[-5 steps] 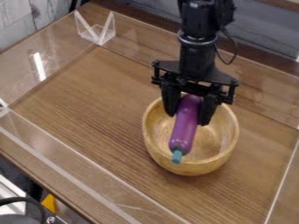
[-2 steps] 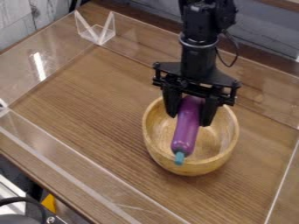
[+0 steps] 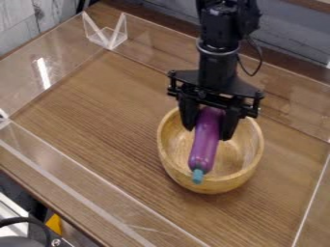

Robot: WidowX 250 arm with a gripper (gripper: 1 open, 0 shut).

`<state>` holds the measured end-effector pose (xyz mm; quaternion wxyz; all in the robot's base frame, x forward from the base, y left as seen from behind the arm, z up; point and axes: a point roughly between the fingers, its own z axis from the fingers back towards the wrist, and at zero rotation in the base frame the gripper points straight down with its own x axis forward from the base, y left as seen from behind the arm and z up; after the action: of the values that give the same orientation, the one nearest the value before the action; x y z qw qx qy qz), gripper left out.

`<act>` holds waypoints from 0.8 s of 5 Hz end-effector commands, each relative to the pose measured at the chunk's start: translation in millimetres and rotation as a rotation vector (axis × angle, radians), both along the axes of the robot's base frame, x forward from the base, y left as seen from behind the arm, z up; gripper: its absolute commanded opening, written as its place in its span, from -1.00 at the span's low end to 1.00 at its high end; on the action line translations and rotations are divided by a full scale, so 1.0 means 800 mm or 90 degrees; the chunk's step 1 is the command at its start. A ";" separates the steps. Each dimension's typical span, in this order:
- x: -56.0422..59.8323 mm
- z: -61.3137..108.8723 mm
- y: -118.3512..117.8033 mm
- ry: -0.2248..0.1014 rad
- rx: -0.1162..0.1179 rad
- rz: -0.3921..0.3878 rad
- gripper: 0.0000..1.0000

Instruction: Put the purple eggplant in the brown bowl

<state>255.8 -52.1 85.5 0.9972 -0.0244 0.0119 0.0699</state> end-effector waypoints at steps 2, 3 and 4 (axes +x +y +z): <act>0.004 0.018 -0.003 -0.045 -0.002 0.002 -1.00; 0.004 0.018 -0.003 -0.050 0.000 0.004 -1.00; 0.004 0.018 -0.002 -0.054 0.002 0.007 -1.00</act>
<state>254.7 -51.7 84.2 0.9965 -0.0196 0.0018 0.0812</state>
